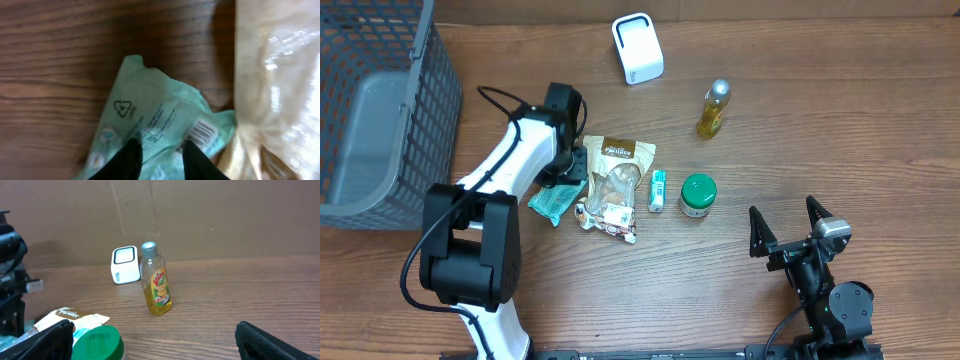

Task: Scan the item barcode

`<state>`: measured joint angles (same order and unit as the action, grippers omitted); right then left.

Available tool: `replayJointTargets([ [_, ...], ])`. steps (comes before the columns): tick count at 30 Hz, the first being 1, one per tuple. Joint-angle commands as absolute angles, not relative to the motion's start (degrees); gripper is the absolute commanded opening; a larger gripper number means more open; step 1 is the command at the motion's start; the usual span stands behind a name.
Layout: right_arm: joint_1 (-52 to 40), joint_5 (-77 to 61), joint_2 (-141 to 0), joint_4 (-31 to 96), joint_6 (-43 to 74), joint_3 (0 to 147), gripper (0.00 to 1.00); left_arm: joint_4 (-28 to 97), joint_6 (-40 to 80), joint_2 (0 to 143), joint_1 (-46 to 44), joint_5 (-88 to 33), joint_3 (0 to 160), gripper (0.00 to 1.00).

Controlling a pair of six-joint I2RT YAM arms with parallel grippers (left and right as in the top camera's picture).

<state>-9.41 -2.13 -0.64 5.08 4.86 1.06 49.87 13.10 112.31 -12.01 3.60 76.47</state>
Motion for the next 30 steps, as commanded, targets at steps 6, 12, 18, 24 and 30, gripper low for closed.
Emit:
replayJointTargets([
  [6, -9.3, -2.2, -0.2, 4.7, 4.6, 0.4, 1.0, 46.9, 12.8, 112.8, -12.0, 3.8, 72.2, 0.45],
  [12, -9.3, -2.2, -0.2, 4.7, 4.6, 0.4, 1.0, 49.4, 12.9, 112.7, -11.9, 4.4, 77.1, 0.54],
  [18, -9.3, -2.2, -0.2, 4.7, 4.6, 0.4, 1.0, 60.9, 12.9, 112.7, -11.9, 4.4, 88.4, 0.65],
  [24, -9.3, -2.2, -0.2, 4.7, 4.6, 0.4, 1.0, 72.4, 15.9, 112.8, -11.9, 4.5, 90.9, 0.48],
  [30, -9.3, -2.2, -0.2, 4.7, 4.6, 0.4, 1.0, 76.2, 17.9, 112.8, -11.9, 6.8, 87.0, 0.47],
])
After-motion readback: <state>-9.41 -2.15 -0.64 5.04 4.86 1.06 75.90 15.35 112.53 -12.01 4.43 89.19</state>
